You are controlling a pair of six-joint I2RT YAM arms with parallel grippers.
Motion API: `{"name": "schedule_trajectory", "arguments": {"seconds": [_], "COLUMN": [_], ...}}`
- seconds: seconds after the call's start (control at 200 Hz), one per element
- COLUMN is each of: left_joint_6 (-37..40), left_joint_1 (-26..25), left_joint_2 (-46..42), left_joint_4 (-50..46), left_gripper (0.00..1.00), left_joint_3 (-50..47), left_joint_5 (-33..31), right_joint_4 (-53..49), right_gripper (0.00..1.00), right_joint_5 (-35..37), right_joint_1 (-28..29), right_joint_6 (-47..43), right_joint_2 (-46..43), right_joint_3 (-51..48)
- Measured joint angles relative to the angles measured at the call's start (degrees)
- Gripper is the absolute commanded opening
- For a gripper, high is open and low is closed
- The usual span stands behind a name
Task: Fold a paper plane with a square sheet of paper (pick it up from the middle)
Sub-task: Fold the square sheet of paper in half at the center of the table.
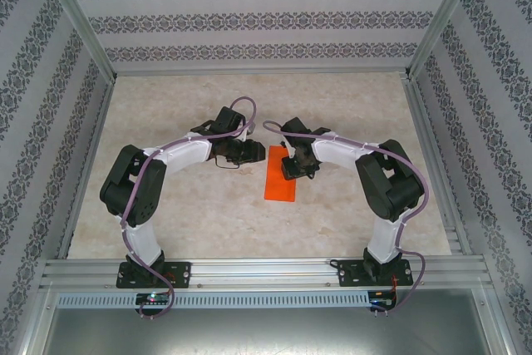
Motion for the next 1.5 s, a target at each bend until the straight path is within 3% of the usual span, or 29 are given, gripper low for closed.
{"name": "schedule_trajectory", "arguments": {"seconds": [1.504], "left_joint_6": [-0.5], "left_joint_1": [-0.9], "left_joint_2": [4.2], "left_joint_4": [0.8], "left_gripper": [0.40], "left_joint_3": [1.5], "left_joint_5": [4.6], "right_joint_4": [-0.2], "right_gripper": [0.38], "right_joint_5": [0.4], "right_joint_1": [-0.1], "right_joint_6": [0.7], "right_joint_2": [0.3], "right_joint_3": [0.2]}}
